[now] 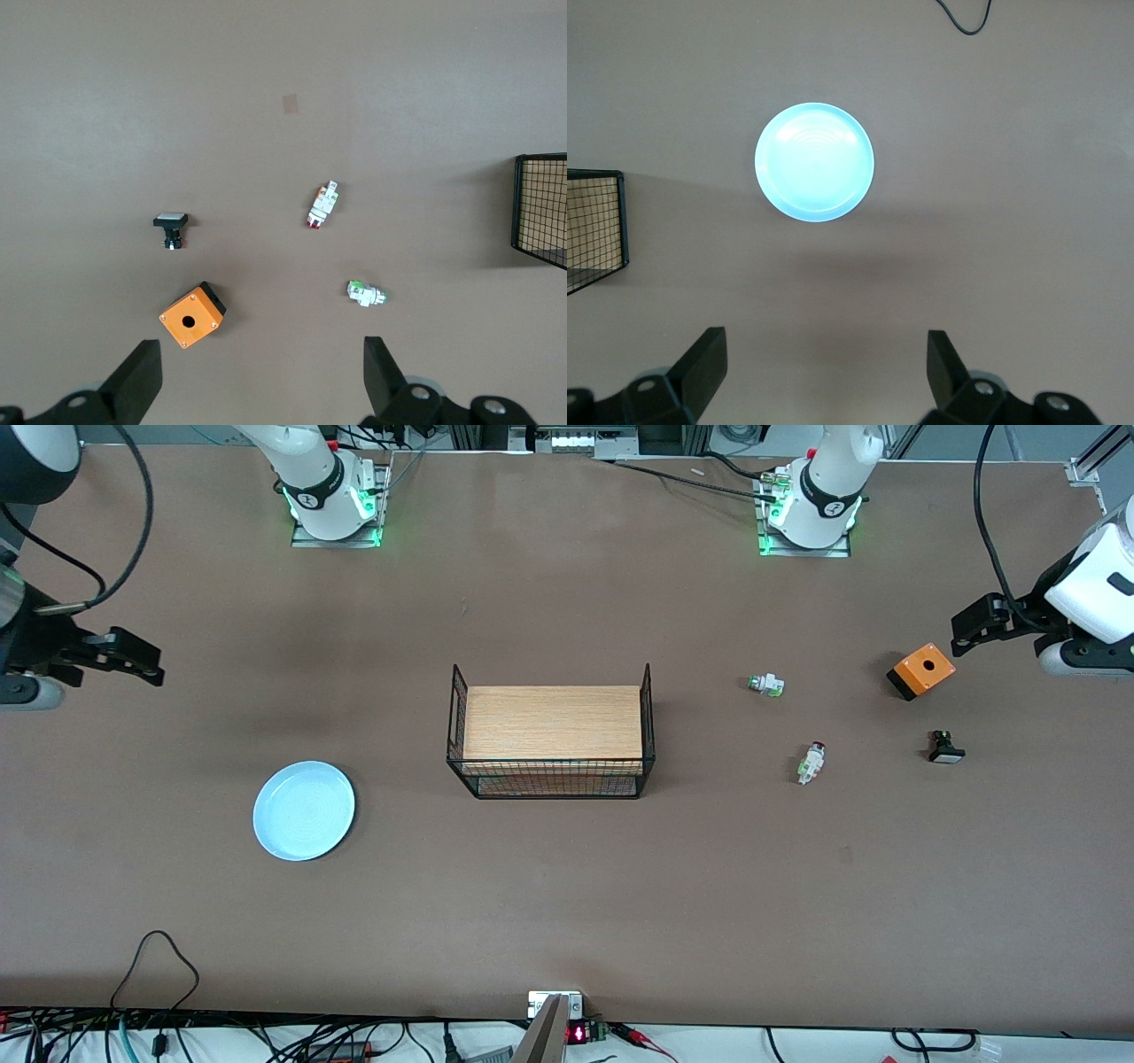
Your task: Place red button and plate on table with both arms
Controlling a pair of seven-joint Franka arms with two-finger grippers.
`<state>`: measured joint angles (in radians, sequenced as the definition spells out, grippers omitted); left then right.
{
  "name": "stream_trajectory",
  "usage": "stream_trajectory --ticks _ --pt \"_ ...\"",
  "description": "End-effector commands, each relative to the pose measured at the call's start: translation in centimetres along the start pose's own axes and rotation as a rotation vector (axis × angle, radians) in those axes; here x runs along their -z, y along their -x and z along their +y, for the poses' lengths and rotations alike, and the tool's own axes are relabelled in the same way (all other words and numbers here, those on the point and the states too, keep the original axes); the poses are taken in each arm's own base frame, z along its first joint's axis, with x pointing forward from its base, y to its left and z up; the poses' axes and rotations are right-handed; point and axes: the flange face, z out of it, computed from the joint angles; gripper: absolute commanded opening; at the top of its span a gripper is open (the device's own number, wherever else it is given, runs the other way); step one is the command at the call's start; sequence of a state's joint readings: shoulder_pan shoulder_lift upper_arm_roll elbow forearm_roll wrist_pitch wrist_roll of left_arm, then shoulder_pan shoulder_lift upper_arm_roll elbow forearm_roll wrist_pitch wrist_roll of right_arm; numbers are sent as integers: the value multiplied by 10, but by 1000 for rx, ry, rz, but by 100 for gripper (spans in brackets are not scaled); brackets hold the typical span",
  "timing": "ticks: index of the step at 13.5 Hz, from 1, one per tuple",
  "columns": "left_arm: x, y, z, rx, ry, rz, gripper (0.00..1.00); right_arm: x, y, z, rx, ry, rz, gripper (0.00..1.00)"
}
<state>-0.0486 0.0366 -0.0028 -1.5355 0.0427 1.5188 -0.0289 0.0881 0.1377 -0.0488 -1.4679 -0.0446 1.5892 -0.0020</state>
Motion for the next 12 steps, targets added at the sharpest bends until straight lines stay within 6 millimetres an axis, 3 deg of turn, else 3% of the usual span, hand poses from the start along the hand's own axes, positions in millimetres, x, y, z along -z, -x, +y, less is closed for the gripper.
stream_trajectory --ticks 1,12 --pt "9 2 -4 -5 -6 -7 100 7 1 4 -18 6 2 100" --pt "12 8 -19 22 6 -45 100 7 1 4 -64 6 2 100"
